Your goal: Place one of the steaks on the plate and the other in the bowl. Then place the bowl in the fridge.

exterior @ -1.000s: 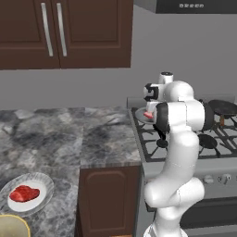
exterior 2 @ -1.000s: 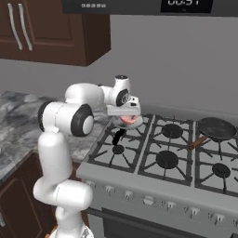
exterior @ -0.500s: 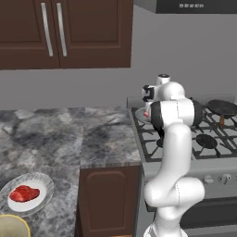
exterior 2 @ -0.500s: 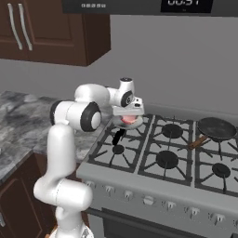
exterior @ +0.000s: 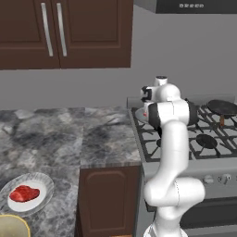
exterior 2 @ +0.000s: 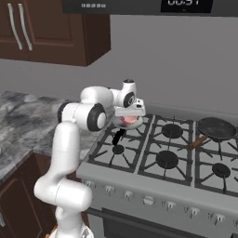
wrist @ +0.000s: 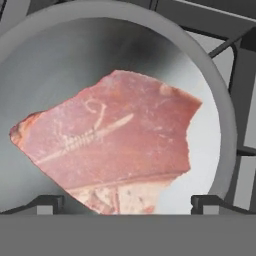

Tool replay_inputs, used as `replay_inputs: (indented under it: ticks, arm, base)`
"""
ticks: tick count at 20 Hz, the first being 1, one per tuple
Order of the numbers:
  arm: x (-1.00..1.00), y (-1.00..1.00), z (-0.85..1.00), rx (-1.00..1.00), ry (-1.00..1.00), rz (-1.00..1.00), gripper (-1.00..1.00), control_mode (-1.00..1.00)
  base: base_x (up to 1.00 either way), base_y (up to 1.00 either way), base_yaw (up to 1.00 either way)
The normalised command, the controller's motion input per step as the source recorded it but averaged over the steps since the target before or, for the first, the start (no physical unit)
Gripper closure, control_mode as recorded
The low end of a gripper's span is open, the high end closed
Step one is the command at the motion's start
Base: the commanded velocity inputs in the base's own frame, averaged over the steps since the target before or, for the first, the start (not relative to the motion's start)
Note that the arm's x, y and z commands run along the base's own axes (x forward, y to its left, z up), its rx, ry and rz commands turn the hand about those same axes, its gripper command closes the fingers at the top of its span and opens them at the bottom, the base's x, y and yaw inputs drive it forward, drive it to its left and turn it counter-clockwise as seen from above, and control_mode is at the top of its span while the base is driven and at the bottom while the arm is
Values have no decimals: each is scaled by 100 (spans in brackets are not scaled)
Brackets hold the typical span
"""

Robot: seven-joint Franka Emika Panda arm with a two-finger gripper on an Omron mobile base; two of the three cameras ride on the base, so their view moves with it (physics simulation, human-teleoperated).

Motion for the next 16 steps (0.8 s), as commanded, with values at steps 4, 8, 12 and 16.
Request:
replay_inputs:
  ticks: [4, 8, 12, 16]
  arm:
    - [10, -1, -14, 0, 2, 4, -100, -100]
    - [0, 0, -10, 0, 7, 8, -100, -100]
    - [-1, 0, -9, 0, 10, 3, -100, -100]
    - [-1, 0, 0, 1, 1, -8, -100, -100]
  base:
    - [0, 0, 0]
    - [0, 0, 0]
    - [0, 0, 0]
    - [0, 0, 0]
